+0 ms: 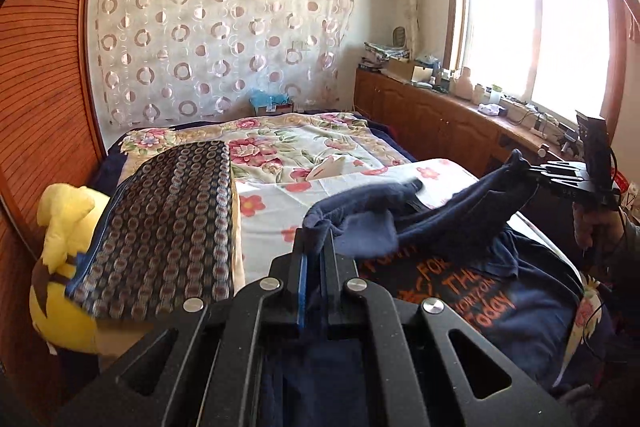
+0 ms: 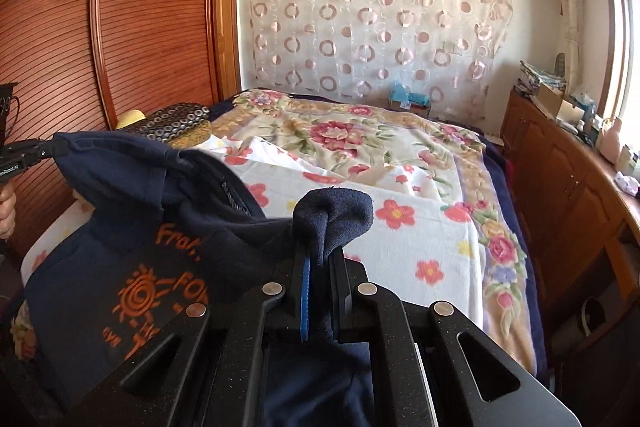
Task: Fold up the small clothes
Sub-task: 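Close both grippers on the shirt hem, then lift the hem with both grippers and fold it toward the collar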
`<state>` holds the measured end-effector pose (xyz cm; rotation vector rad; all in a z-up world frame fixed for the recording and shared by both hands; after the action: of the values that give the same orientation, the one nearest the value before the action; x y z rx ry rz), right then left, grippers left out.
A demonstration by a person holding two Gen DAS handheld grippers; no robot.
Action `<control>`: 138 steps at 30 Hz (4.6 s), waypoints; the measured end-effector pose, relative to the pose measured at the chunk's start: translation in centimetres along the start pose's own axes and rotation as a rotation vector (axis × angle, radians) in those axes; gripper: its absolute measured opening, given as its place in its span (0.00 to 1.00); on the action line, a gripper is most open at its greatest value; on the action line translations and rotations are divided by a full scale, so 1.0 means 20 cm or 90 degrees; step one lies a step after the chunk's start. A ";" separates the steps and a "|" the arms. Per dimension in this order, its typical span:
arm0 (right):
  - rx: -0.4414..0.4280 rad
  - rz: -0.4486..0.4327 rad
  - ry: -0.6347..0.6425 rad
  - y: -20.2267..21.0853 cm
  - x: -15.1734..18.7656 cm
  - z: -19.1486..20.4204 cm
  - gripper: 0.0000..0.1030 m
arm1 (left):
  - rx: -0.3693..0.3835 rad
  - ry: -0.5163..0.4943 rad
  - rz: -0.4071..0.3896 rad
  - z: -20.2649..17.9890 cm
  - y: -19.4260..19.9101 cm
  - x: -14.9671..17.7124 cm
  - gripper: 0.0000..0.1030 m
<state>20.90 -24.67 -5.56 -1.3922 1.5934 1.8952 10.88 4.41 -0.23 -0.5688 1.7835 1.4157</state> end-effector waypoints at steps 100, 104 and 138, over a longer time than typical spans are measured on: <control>0.035 0.220 -0.056 0.20 0.46 -0.14 0.56 | 0.033 0.064 0.224 0.16 -0.34 0.59 0.34; 0.020 0.217 -0.071 0.18 0.47 -0.15 0.58 | 0.035 0.067 0.222 0.16 -0.33 0.59 0.34; 0.032 -0.259 0.015 1.90 -0.05 0.16 0.10 | 0.069 0.003 -0.307 -0.10 1.18 -0.28 0.09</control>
<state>-8.04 -34.53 17.23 -1.5791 1.2391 1.5939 -3.92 8.43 18.67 -0.8742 1.5760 0.9810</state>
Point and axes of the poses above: each gripper's, at about its wrist camera, not at the fingertips, and y roughly against the way its jaws point, z to its left, x to its underside, the point moved 6 cm from there along -y, roughly the way its jaws point, and after that the axes turned 7 degrees about z, right-handed, at the moved point
